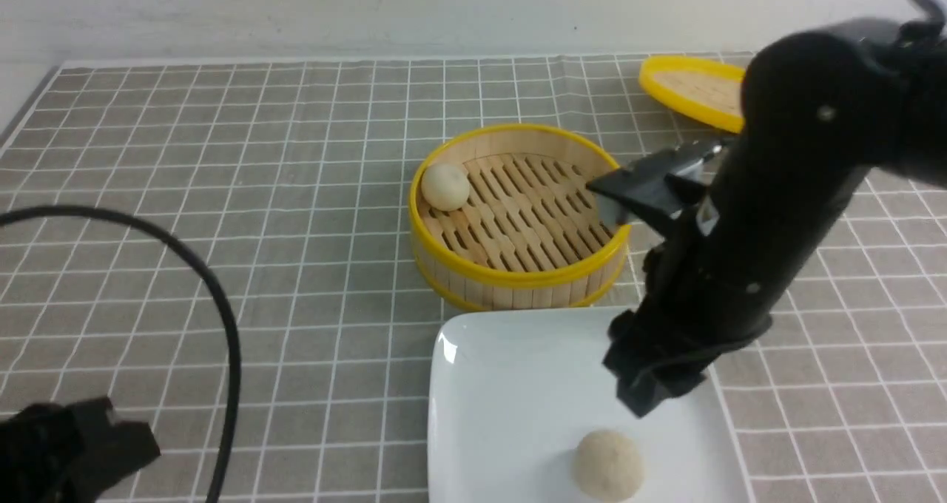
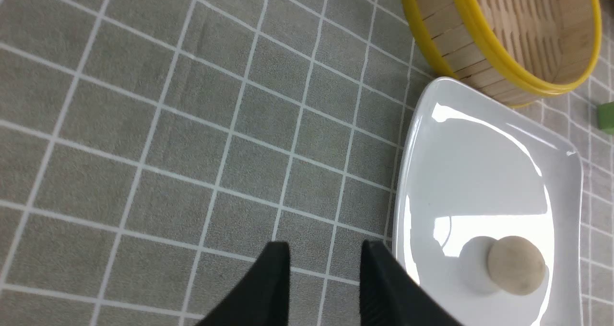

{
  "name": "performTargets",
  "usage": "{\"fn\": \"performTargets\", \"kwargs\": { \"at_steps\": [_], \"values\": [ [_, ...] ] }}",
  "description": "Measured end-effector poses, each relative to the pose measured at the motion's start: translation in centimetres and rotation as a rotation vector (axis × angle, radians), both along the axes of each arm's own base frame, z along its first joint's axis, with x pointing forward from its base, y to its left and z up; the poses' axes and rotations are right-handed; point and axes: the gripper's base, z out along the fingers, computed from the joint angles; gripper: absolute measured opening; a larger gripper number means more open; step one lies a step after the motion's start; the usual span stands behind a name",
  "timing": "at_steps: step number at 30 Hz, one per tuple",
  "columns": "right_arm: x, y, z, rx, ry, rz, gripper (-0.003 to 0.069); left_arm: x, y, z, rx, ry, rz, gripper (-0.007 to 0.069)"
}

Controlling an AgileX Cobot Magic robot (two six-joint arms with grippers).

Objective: Put the steamed buns into the plate on the grey tablecloth.
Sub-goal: 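Reach into the bamboo steamer and grasp a bun with the left gripper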

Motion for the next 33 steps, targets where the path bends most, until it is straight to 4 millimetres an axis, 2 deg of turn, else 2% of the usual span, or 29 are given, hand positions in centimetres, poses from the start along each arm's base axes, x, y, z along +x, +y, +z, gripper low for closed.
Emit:
{"fn": "performTargets", "kwargs": {
  "at_steps": [1, 2, 3, 4, 5, 6, 7, 9, 14, 15, 16, 18, 19, 21, 22, 24, 25, 26, 27, 32, 33],
  "values": [
    [0.0, -0.2, 0.2, -0.010, -0.010, -0.002, 0.0401, 0.2, 0.0, 0.1, 0.005, 0.001, -0.004, 0.0241],
    [-0.7, -1.3, 1.9, -0.033, -0.073, -0.021, 0.0327, 1.8, 0.0, 1.0, 0.039, 0.031, -0.042, 0.0241],
    [-0.7, -1.5, 2.0, -0.036, -0.081, -0.020, 0.0316, 2.3, -0.1, 1.2, 0.043, 0.037, -0.048, 0.0241],
    [-1.5, -2.7, 3.1, -0.065, -0.138, -0.056, 0.0230, 4.2, -0.2, 1.9, 0.078, 0.056, -0.097, 0.0241],
    [-1.6, -2.8, 3.3, -0.061, -0.144, -0.057, 0.0219, 4.5, -0.2, 2.0, 0.089, 0.057, -0.109, 0.0241],
    [-2.8, -4.4, 4.3, -0.082, -0.203, -0.103, 0.0111, 7.0, -0.3, 2.4, 0.123, 0.073, -0.165, 0.0239],
    [-2.9, -4.5, 4.4, -0.083, -0.208, -0.108, 0.0101, 7.5, -0.3, 2.4, 0.124, 0.080, -0.170, 0.0237],
    [-4.9, -6.6, 4.8, -0.103, -0.251, -0.164, 0.0001, 11.0, -0.7, 2.1, 0.126, 0.137, -0.235, 0.0205],
    [-9.1, -10.4, 3.5, -0.135, -0.279, -0.244, -0.0016, 16.7, -2.5, 1.3, 0.081, 0.260, -0.380, 0.0044],
    [-9.3, -10.5, 3.7, -0.131, -0.284, -0.245, -0.0016, 17.1, -2.8, 1.0, 0.081, 0.273, -0.391, 0.0039],
    [-10.4, -11.3, 2.8, -0.136, -0.276, -0.260, -0.0016, 18.9, -4.3, 1.1, 0.089, 0.277, -0.447, 0.0008],
    [-11.3, -12.0, 2.3, -0.134, -0.276, -0.273, -0.0016, 20.6, -6.3, 1.1, 0.103, 0.277, -0.500, 0.0002],
    [-11.8, -12.4, 1.7, -0.138, -0.268, -0.285, -0.0016, 22.0, -8.0, 1.2, 0.124, 0.274, -0.532, 0.0002],
    [-12.2, -12.7, 1.3, -0.140, -0.264, -0.294, -0.0016, 23.7, -10.3, 1.0, 0.157, 0.275, -0.551, 0.0004],
    [-12.3, -12.7, 1.2, -0.141, -0.262, -0.295, -0.0016, 23.8, -10.5, 1.0, 0.165, 0.270, -0.557, 0.0005],
    [-12.6, -12.9, 0.8, -0.146, -0.256, -0.298, -0.0015, 26.1, -13.5, 1.4, 0.258, 0.234, -0.564, 0.0041],
    [-12.6, -12.9, 0.8, -0.146, -0.255, -0.300, -0.0015, 26.8, -14.5, 1.3, 0.311, 0.220, -0.575, 0.0062],
    [-12.6, -12.9, 0.8, -0.146, -0.255, -0.300, -0.0014, 26.9, -14.6, 1.0, 0.323, 0.228, -0.579, 0.0062],
    [-12.5, -12.9, 0.8, -0.143, -0.258, -0.300, -0.0012, 27.9, -16.3, 0.7, 0.427, 0.199, -0.602, 0.0108],
    [-12.3, -12.7, 0.9, -0.115, -0.285, -0.298, -0.0008, 29.4, -20.1, -0.2, 0.612, 0.125, -0.635, 0.0251],
    [-12.2, -12.7, 0.9, -0.112, -0.289, -0.298, -0.0008, 29.4, -20.2, -0.1, 0.617, 0.118, -0.635, 0.0268]
  ]
}}
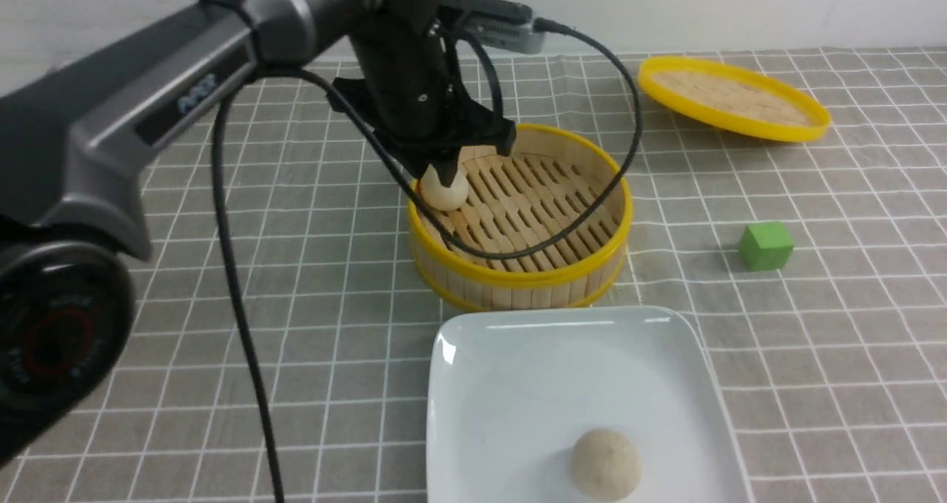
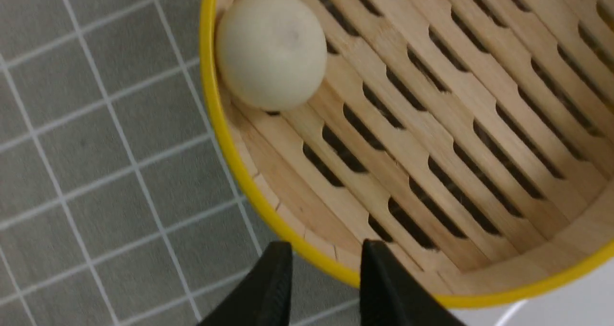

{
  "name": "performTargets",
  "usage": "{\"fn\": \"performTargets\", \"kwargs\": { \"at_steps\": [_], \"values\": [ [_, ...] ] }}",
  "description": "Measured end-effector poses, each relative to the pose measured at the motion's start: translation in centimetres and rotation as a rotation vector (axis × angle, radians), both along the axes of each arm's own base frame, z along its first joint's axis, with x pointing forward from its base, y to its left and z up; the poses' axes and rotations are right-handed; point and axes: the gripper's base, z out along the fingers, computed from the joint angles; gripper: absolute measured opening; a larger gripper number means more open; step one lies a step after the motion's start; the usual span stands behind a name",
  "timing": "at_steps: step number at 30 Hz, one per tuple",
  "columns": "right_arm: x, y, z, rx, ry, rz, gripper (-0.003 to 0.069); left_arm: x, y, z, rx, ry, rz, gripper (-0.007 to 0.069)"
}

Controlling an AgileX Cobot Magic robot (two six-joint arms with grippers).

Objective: Put the steamed buns into the plate on the grey tablecloth.
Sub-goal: 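Reach into the bamboo steamer and grasp a bun with the left gripper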

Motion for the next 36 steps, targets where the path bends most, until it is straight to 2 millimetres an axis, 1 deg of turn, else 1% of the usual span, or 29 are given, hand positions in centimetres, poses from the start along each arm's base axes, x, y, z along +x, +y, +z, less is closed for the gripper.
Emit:
{"fn": "performTargets", "kwargs": {
  "at_steps": [1, 2, 4, 5, 7, 9, 11, 12, 13, 14, 17, 18, 19, 21, 24, 25, 26, 28, 29, 31, 34, 36],
  "values": [
    [0.1, 0.0, 0.0, 0.005, -0.007, 0.002, -0.0008, 0.1, -0.5, -0.3, 0.016, -0.007, -0.009, 0.0284],
    [0.1, 0.1, 0.1, 0.013, -0.019, 0.004, -0.0008, 0.3, -1.4, -0.8, 0.043, -0.026, -0.028, 0.0325],
    [0.2, 0.2, 0.1, 0.020, -0.028, 0.007, -0.0007, 0.7, -2.0, -1.6, 0.061, -0.032, -0.038, 0.0354],
    [0.2, 0.2, 0.1, 0.021, -0.029, 0.007, -0.0006, 0.7, -2.0, -1.6, 0.060, -0.034, -0.039, 0.0354],
    [0.3, 0.2, 0.1, 0.025, -0.034, 0.008, -0.0005, 1.4, -2.5, -3.1, 0.077, -0.032, -0.045, 0.0372],
    [0.3, 0.2, 0.2, 0.026, -0.036, 0.008, -0.0003, 1.6, -2.5, -3.6, 0.086, -0.038, -0.047, 0.0374],
    [0.4, 0.3, 0.2, 0.032, -0.044, 0.010, -0.0001, 2.4, -2.6, -5.0, 0.125, -0.061, -0.057, 0.0377],
    [0.4, 0.3, 0.2, 0.034, -0.047, 0.010, -0.0001, 2.7, -2.6, -5.5, 0.143, -0.069, -0.061, 0.0377],
    [0.4, 0.3, 0.2, 0.034, -0.047, 0.010, -0.0001, 2.7, -2.7, -5.6, 0.146, -0.074, -0.062, 0.0377],
    [0.4, 0.4, 0.2, 0.038, -0.052, 0.011, 0.0000, 3.2, -2.6, -6.4, 0.177, -0.091, -0.071, 0.0377],
    [0.5, 0.4, 0.3, 0.041, -0.057, 0.012, 0.0001, 3.7, -2.7, -7.7, 0.211, -0.104, -0.082, 0.0377],
    [0.4, 0.4, 0.3, 0.043, -0.056, 0.012, 0.0001, 3.7, -2.7, -7.7, 0.212, -0.106, -0.083, 0.0376],
    [0.5, 0.4, 0.3, 0.048, -0.062, 0.012, 0.0001, 3.9, -2.8, -8.3, 0.217, -0.103, -0.081, 0.0367],
    [0.5, 0.5, 0.3, 0.055, -0.066, 0.013, 0.0004, 4.0, -2.8, -8.8, 0.217, -0.102, -0.069, 0.0349],
    [0.5, 0.5, 0.3, 0.060, -0.064, 0.003, 0.0006, 4.2, -2.8, -8.8, 0.205, -0.118, -0.032, 0.0277],
    [0.5, 0.5, 0.3, 0.063, -0.064, -0.001, 0.0008, 4.3, -2.8, -8.7, 0.200, -0.135, -0.014, 0.0222],
    [0.5, 0.5, 0.3, 0.063, -0.064, -0.001, 0.0008, 4.4, -2.8, -8.7, 0.195, -0.139, -0.007, 0.0213],
    [0.5, 0.5, 0.3, 0.067, -0.062, -0.005, 0.0012, 4.5, -2.7, -8.5, 0.179, -0.158, 0.032, 0.0085],
    [0.5, 0.5, 0.3, 0.067, -0.062, -0.006, 0.0013, 4.5, -2.7, -8.5, 0.174, -0.159, 0.041, 0.0055],
    [0.5, 0.5, 0.3, 0.070, -0.063, -0.007, 0.0015, 4.4, -2.7, -8.4, 0.166, -0.152, 0.053, 0.0026],
    [0.5, 0.5, 0.3, 0.070, -0.063, -0.007, 0.0016, 4.0, -2.8, -7.7, 0.137, -0.124, 0.069, 0.0022],
    [0.5, 0.5, 0.3, 0.070, -0.064, -0.007, 0.0019, 2.9, -2.7, -5.1, 0.058, -0.097, 0.092, 0.0023]
  ]
}}
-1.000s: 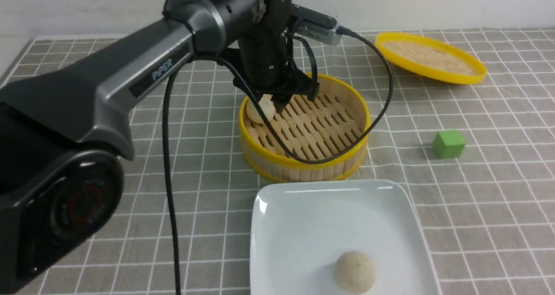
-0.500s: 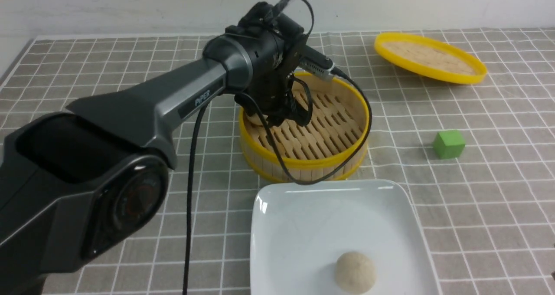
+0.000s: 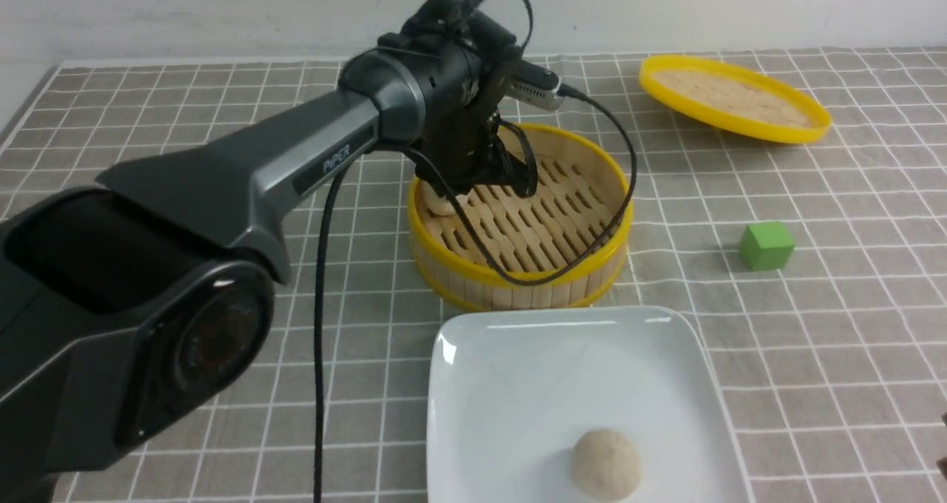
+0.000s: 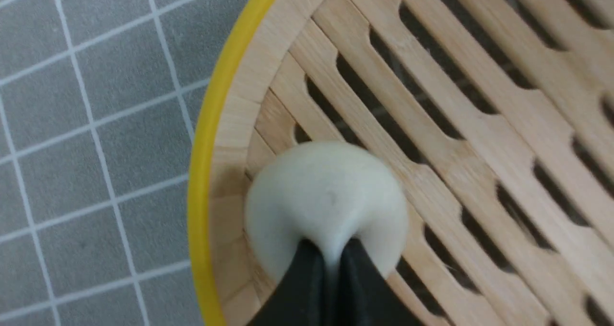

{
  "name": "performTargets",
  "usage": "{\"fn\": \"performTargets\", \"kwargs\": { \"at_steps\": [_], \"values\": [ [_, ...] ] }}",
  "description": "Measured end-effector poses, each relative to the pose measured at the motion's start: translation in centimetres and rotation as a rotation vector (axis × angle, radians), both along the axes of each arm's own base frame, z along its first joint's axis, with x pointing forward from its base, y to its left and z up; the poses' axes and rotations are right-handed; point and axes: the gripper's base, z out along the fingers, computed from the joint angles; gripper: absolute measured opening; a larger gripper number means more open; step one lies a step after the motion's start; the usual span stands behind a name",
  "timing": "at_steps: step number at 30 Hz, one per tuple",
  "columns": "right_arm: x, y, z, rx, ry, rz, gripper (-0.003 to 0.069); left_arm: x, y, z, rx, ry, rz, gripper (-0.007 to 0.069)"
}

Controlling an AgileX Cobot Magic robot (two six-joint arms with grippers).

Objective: Put the steamed buns into the plate on the grey tablecloth.
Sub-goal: 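Reach into the bamboo steamer and grasp a bun with the left gripper, then carry the bun from the bamboo steamer to the plate with the left gripper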

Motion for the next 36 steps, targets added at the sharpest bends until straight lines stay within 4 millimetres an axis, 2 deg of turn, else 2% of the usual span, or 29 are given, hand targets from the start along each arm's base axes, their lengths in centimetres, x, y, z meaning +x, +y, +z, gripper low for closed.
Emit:
{"fn": "performTargets", "kwargs": {
  "at_steps": [2, 4, 5, 6, 7, 10, 11, 13, 15, 18, 21, 22, 23, 25, 27, 30, 31, 36],
  "values": [
    [0.0, 0.0, 0.0, -0.001, -0.001, 0.000, 0.0021, -1.2, 0.1, 3.1, -0.079, -0.005, 0.006, 0.0023],
    [0.0, 0.0, 0.0, -0.001, -0.001, 0.000, 0.0024, -2.9, 0.6, 7.4, -0.165, -0.042, 0.001, 0.0023],
    [0.0, 0.0, 0.0, -0.001, -0.001, 0.000, 0.0025, -3.1, 0.7, 7.8, -0.173, -0.045, 0.001, 0.0023],
    [0.0, 0.0, 0.0, 0.000, 0.000, -0.001, 0.0026, -5.0, 1.5, 11.9, -0.238, -0.103, -0.017, 0.0023],
    [0.0, 0.0, 0.0, 0.000, 0.000, -0.002, 0.0027, -6.1, 2.1, 14.1, -0.263, -0.133, -0.026, 0.0023],
    [0.0, 0.0, 0.0, 0.003, 0.001, -0.005, 0.0029, -9.0, 4.0, 18.0, -0.283, -0.155, -0.034, 0.0023],
    [0.0, 0.0, 0.0, 0.003, 0.001, -0.006, 0.0029, -10.6, 4.9, 19.5, -0.294, -0.146, -0.043, 0.0023],
    [0.0, 0.0, 0.0, 0.003, 0.001, -0.006, 0.0029, -11.8, 5.4, 20.2, -0.307, -0.128, -0.060, 0.0023],
    [0.0, 0.0, 0.0, 0.006, 0.000, -0.007, 0.0030, -13.9, 5.8, 19.8, -0.343, -0.047, -0.124, 0.0023],
    [0.1, 0.1, 0.1, 0.016, -0.011, -0.005, 0.0033, -16.0, 5.2, 17.2, -0.426, 0.137, -0.203, 0.0023],
    [0.2, 0.2, 0.1, 0.026, -0.020, -0.004, 0.0036, -17.7, 4.1, 12.6, -0.491, 0.373, -0.290, 0.0023],
    [0.2, 0.2, 0.1, 0.027, -0.019, -0.004, 0.0036, -17.8, 4.0, 11.8, -0.490, 0.402, -0.295, 0.0023],
    [0.1, 0.2, 0.1, 0.032, -0.016, -0.004, 0.0039, -18.7, 3.5, 9.3, -0.541, 0.516, -0.341, 0.0023],
    [0.1, 0.3, 0.1, 0.040, -0.010, -0.005, 0.0043, -19.7, 3.2, 6.2, -0.598, 0.614, -0.376, 0.0023],
    [0.0, 0.4, 0.1, 0.047, -0.004, -0.005, 0.0046, -20.2, 3.2, 4.1, -0.640, 0.635, -0.378, 0.0023],
    [0.0, 0.4, 0.1, 0.055, 0.002, -0.005, 0.0048, -20.1, 3.4, 2.0, -0.679, 0.578, -0.374, 0.0023],
    [0.0, 0.4, 0.1, 0.055, 0.002, -0.005, 0.0048, -20.1, 3.4, 1.9, -0.679, 0.580, -0.376, 0.0023],
    [-0.1, 0.6, 0.0, 0.076, 0.016, -0.005, 0.0056, -18.6, 2.8, -0.9, -0.677, 0.534, -0.321, 0.0028]
  ]
}}
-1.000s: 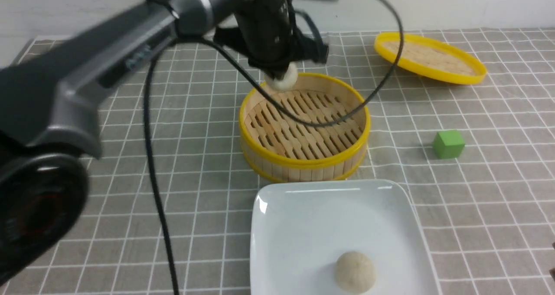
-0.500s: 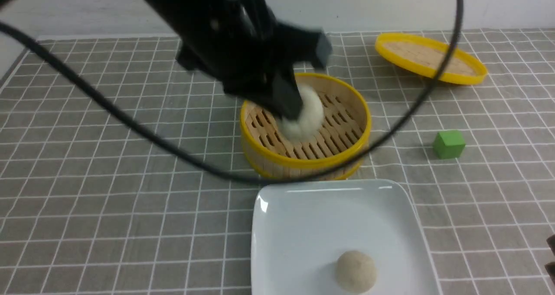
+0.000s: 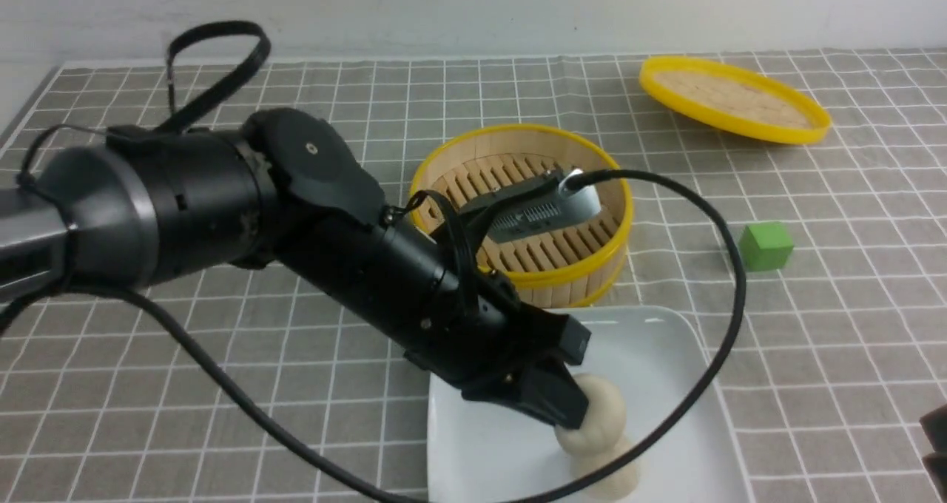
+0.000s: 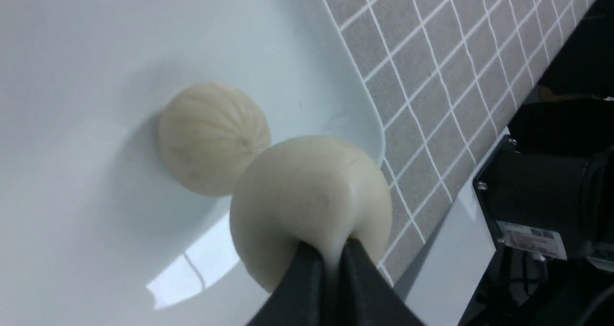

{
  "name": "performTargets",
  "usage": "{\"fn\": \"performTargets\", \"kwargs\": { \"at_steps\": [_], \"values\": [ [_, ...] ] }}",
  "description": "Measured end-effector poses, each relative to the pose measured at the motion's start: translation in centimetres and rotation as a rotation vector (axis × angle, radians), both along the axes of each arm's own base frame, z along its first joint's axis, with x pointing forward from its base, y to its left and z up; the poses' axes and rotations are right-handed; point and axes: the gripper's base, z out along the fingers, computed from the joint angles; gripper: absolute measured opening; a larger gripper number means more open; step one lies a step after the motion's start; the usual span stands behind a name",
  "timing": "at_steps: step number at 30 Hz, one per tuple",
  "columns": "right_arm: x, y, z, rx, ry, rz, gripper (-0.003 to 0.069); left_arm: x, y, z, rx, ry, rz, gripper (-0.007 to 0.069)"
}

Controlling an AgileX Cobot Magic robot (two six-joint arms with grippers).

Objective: Put the steamed buns into the plate on the grey tablecloth.
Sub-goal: 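Carry the bun from the bamboo steamer to the plate with the left gripper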

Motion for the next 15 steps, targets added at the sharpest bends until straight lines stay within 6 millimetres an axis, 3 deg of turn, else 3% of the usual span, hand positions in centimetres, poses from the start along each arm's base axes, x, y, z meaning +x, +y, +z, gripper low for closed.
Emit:
{"fn": "performTargets", "kwargs": {
  "at_steps": [7, 14, 15],
  "values": [
    [-0.2, 0.2, -0.1, 0.025, 0.029, -0.001, 0.0061, 1.5, -0.7, -4.8, 0.075, 0.080, 0.036, 0.0066],
    [-0.7, -0.1, -0.3, -0.005, 0.084, -0.004, 0.0067, 2.0, -0.8, -5.4, 0.081, 0.076, 0.078, 0.0181],
    [-0.8, -0.1, -0.4, -0.014, 0.096, -0.005, 0.0069, 2.0, -0.8, -5.3, 0.081, 0.071, 0.080, 0.0227]
  ]
}}
